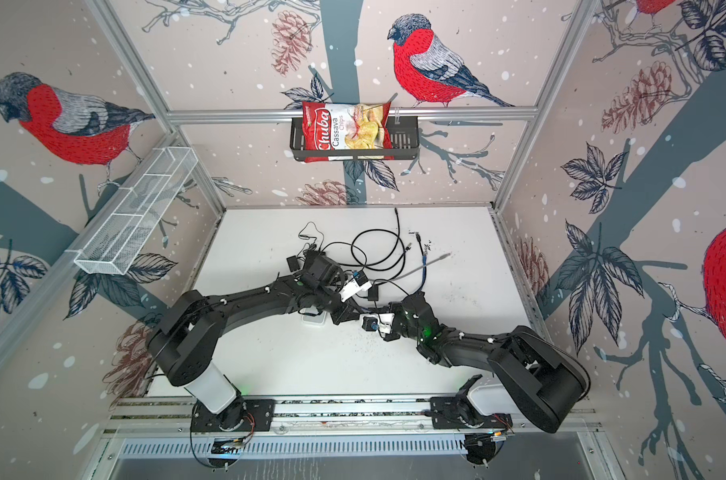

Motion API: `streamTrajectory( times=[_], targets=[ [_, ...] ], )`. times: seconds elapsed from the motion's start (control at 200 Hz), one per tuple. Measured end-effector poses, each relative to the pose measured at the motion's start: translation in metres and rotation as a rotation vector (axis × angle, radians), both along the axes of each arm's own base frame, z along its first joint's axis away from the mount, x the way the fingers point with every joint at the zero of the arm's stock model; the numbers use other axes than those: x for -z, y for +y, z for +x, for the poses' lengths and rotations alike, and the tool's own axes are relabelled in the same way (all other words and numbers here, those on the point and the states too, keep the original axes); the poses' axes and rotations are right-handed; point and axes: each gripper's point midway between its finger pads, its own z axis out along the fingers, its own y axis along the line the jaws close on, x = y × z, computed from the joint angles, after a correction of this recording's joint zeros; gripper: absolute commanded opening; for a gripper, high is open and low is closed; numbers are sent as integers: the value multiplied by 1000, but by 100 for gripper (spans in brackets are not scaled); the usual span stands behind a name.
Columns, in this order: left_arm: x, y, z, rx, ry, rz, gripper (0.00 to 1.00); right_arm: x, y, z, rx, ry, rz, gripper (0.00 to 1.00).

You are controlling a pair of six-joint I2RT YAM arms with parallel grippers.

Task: Insert the plug into the switch port
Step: 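Lift the black cable plug with the left gripper while the right gripper reaches toward it, then close the right gripper on the black plug held by the left gripper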

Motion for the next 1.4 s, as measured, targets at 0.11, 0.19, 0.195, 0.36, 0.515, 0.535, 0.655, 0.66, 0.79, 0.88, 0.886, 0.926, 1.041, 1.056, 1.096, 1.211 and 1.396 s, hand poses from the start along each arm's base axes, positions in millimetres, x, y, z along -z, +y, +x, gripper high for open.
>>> streamTrajectory(
  times=[0.11,0.19,0.195,0.36,0.515,0.535,0.655,0.66,0.79,0.88,0.886,0.926,1.041,1.056,1.096,1.211,1.396],
  targets=[
    [1,2,2,-9,-7,8,4,4,2,1,-6,2,-13,4],
    [2,4,1,-15,-12,14,17,4,4,1,-16,-6,-21,1],
    [2,4,1,-16,-13,15,18,4,4,1,-16,-6,-21,1],
    [-4,9,3,-42,-70,-2,66,-1,7,5,-13,-12,-22,0],
    [-17,23,11,-126,-182,-10,90,-7,7,7,9,16,-23,1],
    [-20,25,12,-136,-201,-12,91,-7,7,7,10,18,-24,1],
    [-32,33,25,-194,-315,-11,97,-11,4,5,29,59,-13,1],
    [-32,34,26,-196,-319,-10,97,-12,4,5,31,62,-11,1],
    [-29,49,32,-248,-440,19,97,-19,5,5,55,115,0,2],
    [-23,58,25,-253,-541,35,97,-25,5,8,75,151,7,2],
    [-23,59,24,-254,-548,35,97,-25,5,8,76,152,6,2],
    [-21,63,23,-257,-586,38,97,-27,5,8,86,174,9,2],
    [-26,69,26,-251,-700,41,98,-30,5,11,107,222,-1,3],
    [-27,68,25,-241,-720,36,98,-31,5,11,108,227,-2,4],
    [-28,65,19,-203,-769,26,98,-32,6,11,115,245,-3,4],
    [-19,62,5,-110,-849,41,96,-30,5,8,112,282,-21,4],
    [-29,56,11,-84,-952,39,92,-24,4,1,99,326,-45,5]
  ],
)
